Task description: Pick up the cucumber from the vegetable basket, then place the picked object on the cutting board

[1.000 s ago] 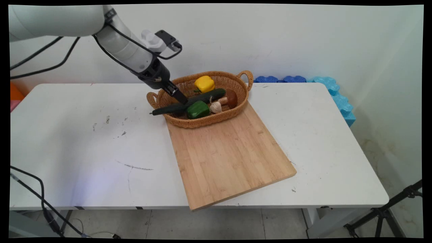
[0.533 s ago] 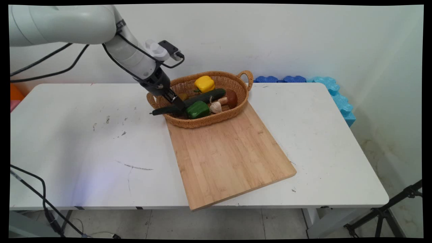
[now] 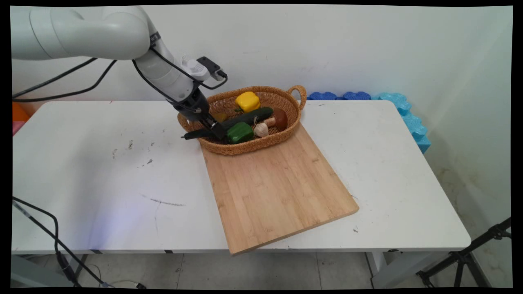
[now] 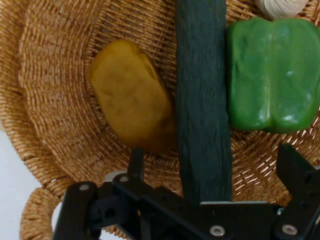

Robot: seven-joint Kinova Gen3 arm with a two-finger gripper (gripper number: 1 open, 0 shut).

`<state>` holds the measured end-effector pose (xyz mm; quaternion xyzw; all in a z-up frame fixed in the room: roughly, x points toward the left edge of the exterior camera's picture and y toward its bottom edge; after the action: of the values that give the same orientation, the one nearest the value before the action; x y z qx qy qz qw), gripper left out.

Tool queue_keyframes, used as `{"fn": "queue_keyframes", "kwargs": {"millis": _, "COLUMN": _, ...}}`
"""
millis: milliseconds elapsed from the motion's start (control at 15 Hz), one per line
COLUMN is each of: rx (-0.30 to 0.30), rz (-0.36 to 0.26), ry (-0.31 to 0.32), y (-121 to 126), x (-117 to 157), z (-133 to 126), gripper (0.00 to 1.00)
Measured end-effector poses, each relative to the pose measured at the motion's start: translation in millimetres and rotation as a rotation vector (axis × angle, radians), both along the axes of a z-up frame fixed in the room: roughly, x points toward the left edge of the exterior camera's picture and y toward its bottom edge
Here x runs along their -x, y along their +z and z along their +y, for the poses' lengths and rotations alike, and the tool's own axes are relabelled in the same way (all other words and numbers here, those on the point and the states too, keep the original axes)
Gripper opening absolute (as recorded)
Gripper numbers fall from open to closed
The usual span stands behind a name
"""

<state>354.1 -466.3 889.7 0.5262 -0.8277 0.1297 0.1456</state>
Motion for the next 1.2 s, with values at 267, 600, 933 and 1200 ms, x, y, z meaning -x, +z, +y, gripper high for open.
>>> {"fn": "queue_keyframes", "kwargs": {"millis": 267, "rx": -0.005, "rz": -0.004, "ry": -0.010, "y": -5.7, "x": 1.1, "z": -2.8, "gripper": 0.00}}
{"fn": "queue_keyframes", "kwargs": {"millis": 600, "rx": -0.003, "rz": -0.003, "ry": -0.034, "y": -8.9, "x": 3.9, "z": -6.4, "gripper": 0.00}}
{"fn": "queue_keyframes", "kwargs": {"millis": 933, "rx": 0.024, "rz": -0.001, "ry": -0.062, "y": 7.5, "x": 6.6, "z": -9.0, "gripper": 0.00}}
{"fn": "queue_keyframes", "kwargs": {"millis": 1200, "rx": 0.063, "rz": 0.020, "ry": -0.102, "y": 49.1, "x": 8.8, "z": 0.9, "gripper": 0.00}}
